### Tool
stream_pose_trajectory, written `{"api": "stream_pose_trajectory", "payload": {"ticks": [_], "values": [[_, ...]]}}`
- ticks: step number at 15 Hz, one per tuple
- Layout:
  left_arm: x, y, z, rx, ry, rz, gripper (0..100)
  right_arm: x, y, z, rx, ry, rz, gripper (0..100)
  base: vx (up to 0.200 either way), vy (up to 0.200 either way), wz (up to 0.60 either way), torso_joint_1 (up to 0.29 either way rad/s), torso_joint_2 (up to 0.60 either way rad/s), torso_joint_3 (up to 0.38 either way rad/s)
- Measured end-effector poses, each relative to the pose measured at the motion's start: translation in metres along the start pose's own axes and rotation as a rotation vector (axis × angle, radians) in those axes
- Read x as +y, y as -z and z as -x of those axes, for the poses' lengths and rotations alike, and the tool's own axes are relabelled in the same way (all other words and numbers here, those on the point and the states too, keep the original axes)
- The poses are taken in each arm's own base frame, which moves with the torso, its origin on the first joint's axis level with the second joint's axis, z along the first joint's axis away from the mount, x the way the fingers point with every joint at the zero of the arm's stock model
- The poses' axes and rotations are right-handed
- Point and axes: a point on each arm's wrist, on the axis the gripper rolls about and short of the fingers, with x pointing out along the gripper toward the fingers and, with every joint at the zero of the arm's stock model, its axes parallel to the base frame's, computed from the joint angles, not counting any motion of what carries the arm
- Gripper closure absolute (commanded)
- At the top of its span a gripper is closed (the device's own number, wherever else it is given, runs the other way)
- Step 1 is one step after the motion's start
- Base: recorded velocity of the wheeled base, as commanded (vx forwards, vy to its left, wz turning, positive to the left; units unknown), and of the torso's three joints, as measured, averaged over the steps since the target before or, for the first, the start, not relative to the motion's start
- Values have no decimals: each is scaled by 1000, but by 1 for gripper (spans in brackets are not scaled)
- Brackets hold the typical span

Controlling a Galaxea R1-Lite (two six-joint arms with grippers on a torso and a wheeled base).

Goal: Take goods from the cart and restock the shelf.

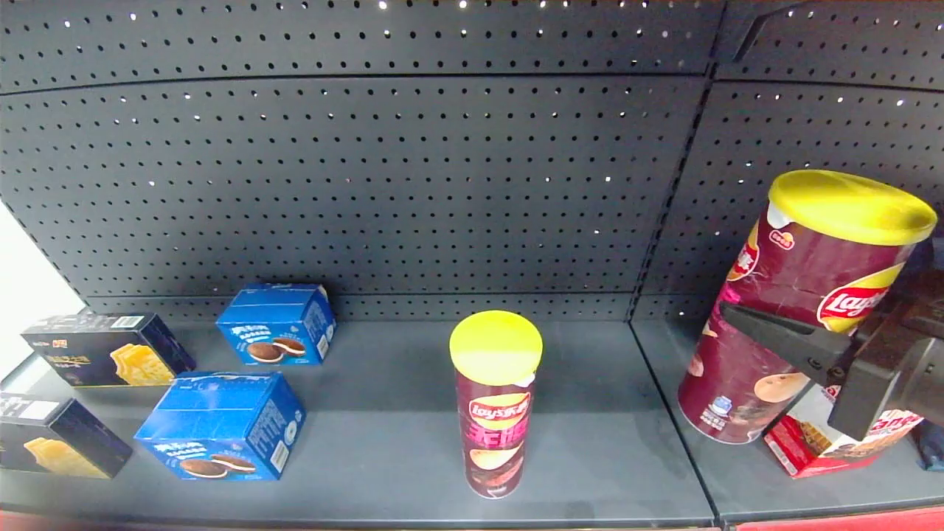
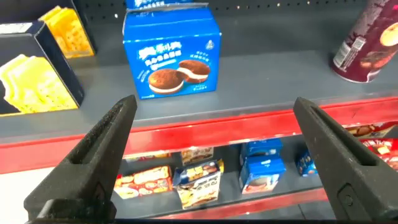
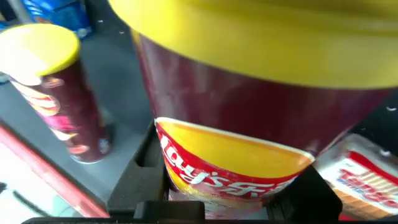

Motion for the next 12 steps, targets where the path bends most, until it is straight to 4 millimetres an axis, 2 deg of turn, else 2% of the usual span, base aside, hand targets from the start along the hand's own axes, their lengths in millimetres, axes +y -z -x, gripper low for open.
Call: {"api": "stream_pose_trajectory", "payload": {"ticks": [2, 6, 8, 12], "values": [[0, 0, 0, -1, -1, 0, 0, 0, 0, -3, -12, 1, -68, 100, 0, 0, 0, 0, 0, 0], [0, 0, 0, 0, 0, -2, 0, 4, 13, -8, -5, -52, -94, 100, 0, 0, 0, 0, 0, 0], [0, 0, 0, 0, 1, -2, 0, 7, 12, -20, -30, -68, -113, 100, 0, 0, 0, 0, 0, 0], [0, 0, 0, 0, -1, 3, 0, 17, 10, -61, -86, -67, -127, 100, 0, 0, 0, 0, 0, 0]]}}
